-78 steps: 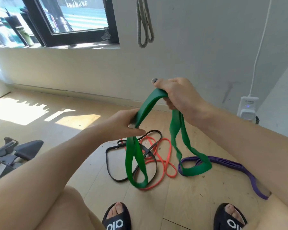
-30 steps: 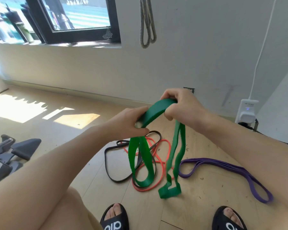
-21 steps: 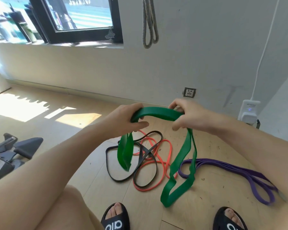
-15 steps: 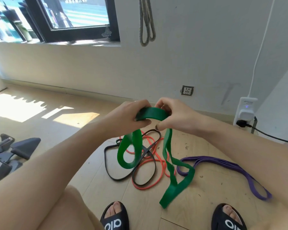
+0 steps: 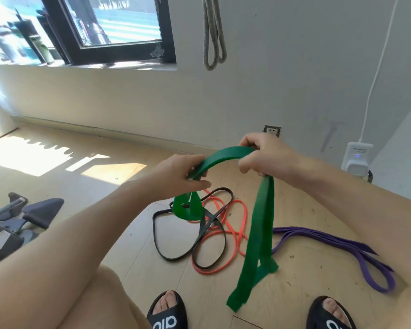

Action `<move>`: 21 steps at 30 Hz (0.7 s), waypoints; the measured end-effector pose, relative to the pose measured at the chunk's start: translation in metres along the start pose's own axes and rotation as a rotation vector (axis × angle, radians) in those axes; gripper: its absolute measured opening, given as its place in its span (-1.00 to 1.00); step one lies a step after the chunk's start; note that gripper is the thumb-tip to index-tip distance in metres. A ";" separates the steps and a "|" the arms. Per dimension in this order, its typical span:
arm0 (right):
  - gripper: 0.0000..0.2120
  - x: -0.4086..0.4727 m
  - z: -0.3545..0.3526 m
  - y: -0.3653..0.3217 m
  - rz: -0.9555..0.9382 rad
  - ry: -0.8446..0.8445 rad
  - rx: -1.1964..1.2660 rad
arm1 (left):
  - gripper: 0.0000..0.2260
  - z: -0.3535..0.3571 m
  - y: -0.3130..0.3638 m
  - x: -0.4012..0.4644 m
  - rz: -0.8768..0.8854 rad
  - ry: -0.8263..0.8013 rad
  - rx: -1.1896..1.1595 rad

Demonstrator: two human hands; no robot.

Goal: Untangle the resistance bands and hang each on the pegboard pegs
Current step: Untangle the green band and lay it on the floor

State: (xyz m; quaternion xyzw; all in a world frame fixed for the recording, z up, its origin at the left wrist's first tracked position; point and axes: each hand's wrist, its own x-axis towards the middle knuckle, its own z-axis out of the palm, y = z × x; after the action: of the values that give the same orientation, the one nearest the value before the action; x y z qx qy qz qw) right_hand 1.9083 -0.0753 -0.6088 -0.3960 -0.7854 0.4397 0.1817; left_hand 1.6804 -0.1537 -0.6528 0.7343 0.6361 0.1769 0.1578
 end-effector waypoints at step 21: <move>-0.76 0.002 0.021 -0.004 -0.037 -0.008 0.064 | -0.64 0.012 -0.019 -0.008 -0.142 -0.172 -0.181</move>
State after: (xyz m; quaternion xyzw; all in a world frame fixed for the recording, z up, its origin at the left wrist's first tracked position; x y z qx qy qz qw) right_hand 1.8918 -0.0863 -0.6176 -0.3737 -0.7787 0.4629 0.1993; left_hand 1.6680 -0.1592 -0.6725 0.6826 0.6522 0.1581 0.2893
